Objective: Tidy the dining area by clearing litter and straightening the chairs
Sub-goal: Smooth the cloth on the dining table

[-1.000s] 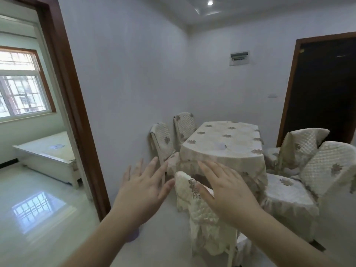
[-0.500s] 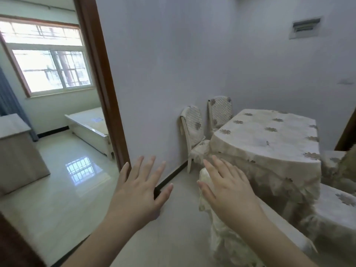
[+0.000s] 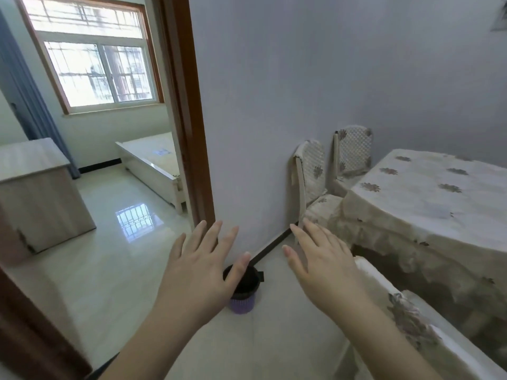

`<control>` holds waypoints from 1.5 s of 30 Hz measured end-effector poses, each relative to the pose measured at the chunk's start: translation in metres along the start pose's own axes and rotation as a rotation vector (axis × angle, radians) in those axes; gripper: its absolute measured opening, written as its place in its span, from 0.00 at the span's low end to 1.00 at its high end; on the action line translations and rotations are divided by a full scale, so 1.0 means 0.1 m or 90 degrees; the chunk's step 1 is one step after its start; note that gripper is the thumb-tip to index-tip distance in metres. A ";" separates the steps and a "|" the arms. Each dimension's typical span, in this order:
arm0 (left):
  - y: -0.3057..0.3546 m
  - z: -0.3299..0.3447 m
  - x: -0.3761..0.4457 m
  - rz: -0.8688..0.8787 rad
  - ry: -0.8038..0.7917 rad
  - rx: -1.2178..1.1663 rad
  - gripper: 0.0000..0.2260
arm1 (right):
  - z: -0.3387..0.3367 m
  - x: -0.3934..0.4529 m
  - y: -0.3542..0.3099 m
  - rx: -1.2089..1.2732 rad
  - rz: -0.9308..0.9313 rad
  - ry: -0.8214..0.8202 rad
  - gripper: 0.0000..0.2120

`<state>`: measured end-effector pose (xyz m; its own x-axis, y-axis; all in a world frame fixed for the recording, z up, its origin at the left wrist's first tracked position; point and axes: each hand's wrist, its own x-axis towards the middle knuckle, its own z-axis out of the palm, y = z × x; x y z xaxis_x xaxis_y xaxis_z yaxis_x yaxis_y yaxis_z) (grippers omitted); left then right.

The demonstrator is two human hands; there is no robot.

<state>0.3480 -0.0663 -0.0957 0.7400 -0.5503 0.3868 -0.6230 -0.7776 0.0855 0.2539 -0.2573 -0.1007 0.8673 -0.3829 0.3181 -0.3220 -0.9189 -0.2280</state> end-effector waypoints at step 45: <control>0.27 3.37 5.69 0.284 -0.140 -0.152 0.27 | 2.02 4.73 2.23 -0.156 0.250 0.003 0.27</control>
<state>0.8380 -0.5025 -0.1833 0.4105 -0.8812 0.2344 -0.9096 -0.3776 0.1734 0.6690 -0.6241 -0.1867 0.6605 -0.7059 0.2557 -0.7060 -0.6999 -0.1084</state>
